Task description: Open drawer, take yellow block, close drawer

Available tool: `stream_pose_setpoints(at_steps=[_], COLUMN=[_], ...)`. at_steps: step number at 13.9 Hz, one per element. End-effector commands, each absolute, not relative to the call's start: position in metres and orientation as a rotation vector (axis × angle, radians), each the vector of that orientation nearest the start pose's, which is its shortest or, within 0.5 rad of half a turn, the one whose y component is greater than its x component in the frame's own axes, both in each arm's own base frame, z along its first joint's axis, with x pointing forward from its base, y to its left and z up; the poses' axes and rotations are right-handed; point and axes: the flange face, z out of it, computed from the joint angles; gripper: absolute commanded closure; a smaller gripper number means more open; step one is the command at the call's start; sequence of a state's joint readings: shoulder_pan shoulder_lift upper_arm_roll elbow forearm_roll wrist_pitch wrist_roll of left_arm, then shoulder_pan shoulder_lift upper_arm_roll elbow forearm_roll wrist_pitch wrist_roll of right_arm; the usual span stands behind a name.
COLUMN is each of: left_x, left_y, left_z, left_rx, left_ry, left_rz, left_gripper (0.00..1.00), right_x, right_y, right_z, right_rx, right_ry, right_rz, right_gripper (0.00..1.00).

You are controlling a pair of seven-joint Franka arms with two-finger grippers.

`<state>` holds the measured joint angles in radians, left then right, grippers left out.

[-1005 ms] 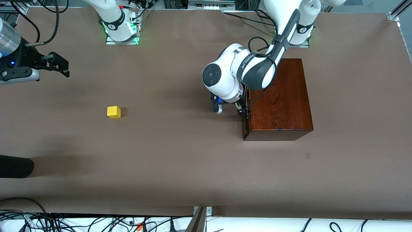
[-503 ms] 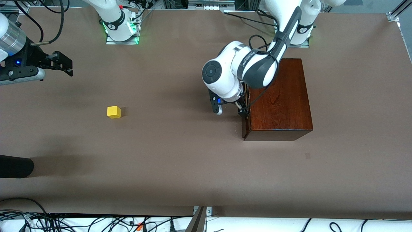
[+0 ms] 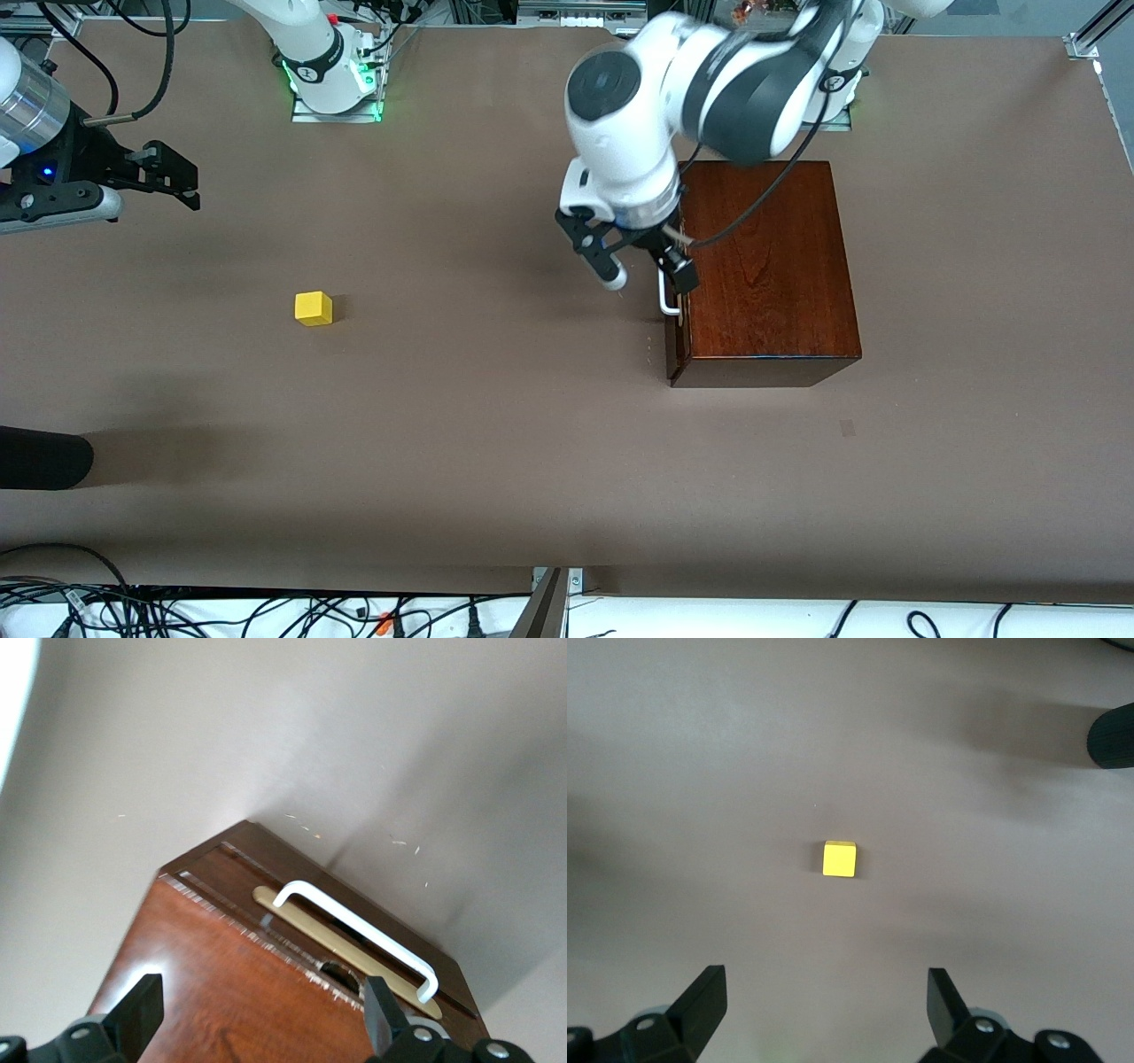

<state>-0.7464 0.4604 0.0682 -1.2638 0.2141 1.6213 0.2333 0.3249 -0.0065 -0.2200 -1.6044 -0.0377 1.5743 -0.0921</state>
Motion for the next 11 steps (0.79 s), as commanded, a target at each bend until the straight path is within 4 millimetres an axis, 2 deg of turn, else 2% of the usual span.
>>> stream_pose_setpoints(at_steps=[1,3,7,11], left_x=[0.541,0.553,0.585,0.597], left_y=[-0.391,-0.355,-0.262,-0.189], left_z=[0.533,0.553,0.584,0.608], left_rx=[-2.655,-2.71,-2.896,-3.007], left_ry=[1.186,1.071,0.866,0.658], left_rz=[0.003,0.005,0.007,-0.017], left_gripper=[0.0,0.0,0.0,0.0], right_x=[0.551,0.552,0.552,0.552], right_y=[0.051,0.049,0.048,0.046], right_z=[0.619,0.619,0.619,0.619], right_rx=[-3.165,-3.165,-3.164,-3.165], right_ry=[-0.319,-0.314,-0.309,-0.304], right_rz=[0.049,0.049,0.046,0.049], right_gripper=[0.0,0.0,0.0,0.0])
